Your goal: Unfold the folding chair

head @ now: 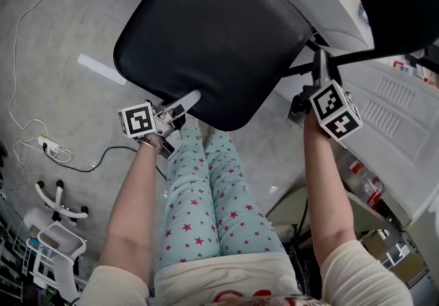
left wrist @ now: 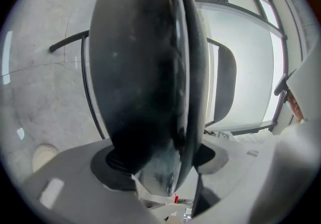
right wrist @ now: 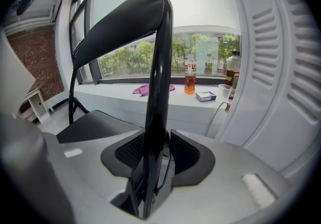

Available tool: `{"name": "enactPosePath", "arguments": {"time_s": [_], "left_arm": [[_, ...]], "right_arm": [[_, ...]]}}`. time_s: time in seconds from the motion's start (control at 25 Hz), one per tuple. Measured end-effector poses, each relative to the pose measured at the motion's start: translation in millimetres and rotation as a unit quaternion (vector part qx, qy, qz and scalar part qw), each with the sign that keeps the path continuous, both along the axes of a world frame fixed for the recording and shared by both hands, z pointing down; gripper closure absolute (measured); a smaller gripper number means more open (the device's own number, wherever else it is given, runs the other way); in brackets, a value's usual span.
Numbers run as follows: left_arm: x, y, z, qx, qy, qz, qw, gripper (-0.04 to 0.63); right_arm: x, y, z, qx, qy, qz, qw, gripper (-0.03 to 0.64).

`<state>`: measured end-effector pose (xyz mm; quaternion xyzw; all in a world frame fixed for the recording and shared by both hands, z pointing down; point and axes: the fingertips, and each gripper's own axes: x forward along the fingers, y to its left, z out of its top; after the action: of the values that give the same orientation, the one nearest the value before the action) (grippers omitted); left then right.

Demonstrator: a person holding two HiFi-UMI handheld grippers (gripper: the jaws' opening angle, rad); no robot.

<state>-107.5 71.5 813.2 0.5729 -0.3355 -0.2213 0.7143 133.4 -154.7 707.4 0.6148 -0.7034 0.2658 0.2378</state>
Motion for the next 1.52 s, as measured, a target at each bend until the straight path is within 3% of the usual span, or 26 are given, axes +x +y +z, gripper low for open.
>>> {"name": "enactPosePath", "arguments": {"time_s": [0.16,0.48,0.64,0.8,1.0,1.08,1.16,1.24,1.28,1.44,1.52], "left_arm": [[2,5,4,-0.030,0.032,-0.016,0.9989,0.206],[-10,23,0,-0.032,0.012,-0.047,0.9983,0.206],[-18,29,-16,-0.038,0.038,-0.104,0.9931,0.207],[-16,39,-43,-0.027,0.047,-0.099,0.9936,0.208],[-15,42,-98,0.009,0.051,-0.141,0.9887,0.251],[-13,41,-125,0.030,0.047,-0.154,0.9864,0.331],[-14,37,-152,0.058,0.014,-0.161,0.9851,0.414],[-18,28,-182,0.104,-0.056,-0.158,0.9803,0.552],[-19,22,-200,0.128,-0.088,-0.152,0.9760,0.587],[-16,4,-264,0.198,-0.173,-0.110,0.9584,0.590],[-17,-3,-293,0.228,-0.217,-0.087,0.9451,0.589]], "right_arm": [[3,5,-2,-0.002,-0.003,0.009,1.000,0.423],[13,33,6,-0.014,-0.004,0.000,1.000,0.388],[22,48,3,-0.019,-0.007,0.005,1.000,0.387],[19,62,-11,-0.021,-0.021,0.011,1.000,0.393],[4,79,-37,-0.020,-0.042,0.004,0.999,0.403],[-6,87,-52,-0.020,-0.054,-0.002,0.998,0.405],[-16,92,-69,-0.017,-0.064,-0.013,0.998,0.405],[-27,95,-89,-0.012,-0.078,-0.025,0.997,0.405],[-32,95,-100,-0.008,-0.085,-0.032,0.996,0.407],[-56,97,-149,0.018,-0.097,-0.070,0.993,0.420],[-71,99,-170,0.025,-0.110,-0.087,0.990,0.428]]}}
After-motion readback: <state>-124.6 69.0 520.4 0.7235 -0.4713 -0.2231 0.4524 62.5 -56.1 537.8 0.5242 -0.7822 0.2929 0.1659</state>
